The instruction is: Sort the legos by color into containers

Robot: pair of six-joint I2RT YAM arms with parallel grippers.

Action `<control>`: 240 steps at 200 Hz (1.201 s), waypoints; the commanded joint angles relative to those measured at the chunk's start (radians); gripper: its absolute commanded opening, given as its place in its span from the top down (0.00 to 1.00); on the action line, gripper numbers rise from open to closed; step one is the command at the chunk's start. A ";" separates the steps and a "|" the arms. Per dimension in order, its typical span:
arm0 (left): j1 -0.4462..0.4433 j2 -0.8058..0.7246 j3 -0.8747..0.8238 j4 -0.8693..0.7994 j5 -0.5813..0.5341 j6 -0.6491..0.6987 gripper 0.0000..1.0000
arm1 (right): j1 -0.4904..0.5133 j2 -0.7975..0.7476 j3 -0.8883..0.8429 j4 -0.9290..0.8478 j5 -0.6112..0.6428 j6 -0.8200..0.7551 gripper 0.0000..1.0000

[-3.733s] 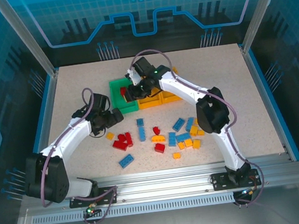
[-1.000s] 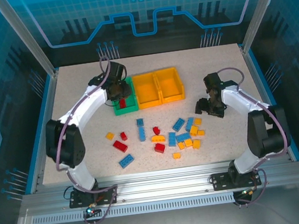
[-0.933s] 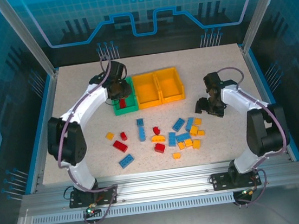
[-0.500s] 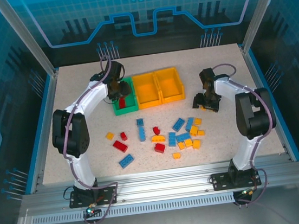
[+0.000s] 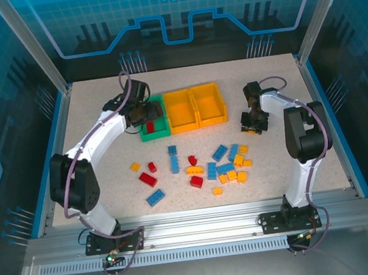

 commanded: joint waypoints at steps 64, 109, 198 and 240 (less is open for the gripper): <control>0.000 -0.135 -0.255 -0.048 -0.040 -0.046 0.27 | 0.135 -0.181 0.136 0.001 -0.074 -0.080 0.76; 0.002 -0.188 -0.357 -0.113 -0.047 -0.159 0.26 | 0.167 -0.060 0.320 -0.012 -0.182 -0.091 0.76; 0.067 -0.196 -0.472 -0.146 0.002 -0.266 0.20 | 0.209 0.245 0.635 -0.155 -0.148 -0.069 0.74; 0.085 -0.172 -0.496 -0.135 0.026 -0.285 0.21 | 0.227 0.286 0.678 -0.185 -0.117 -0.072 0.52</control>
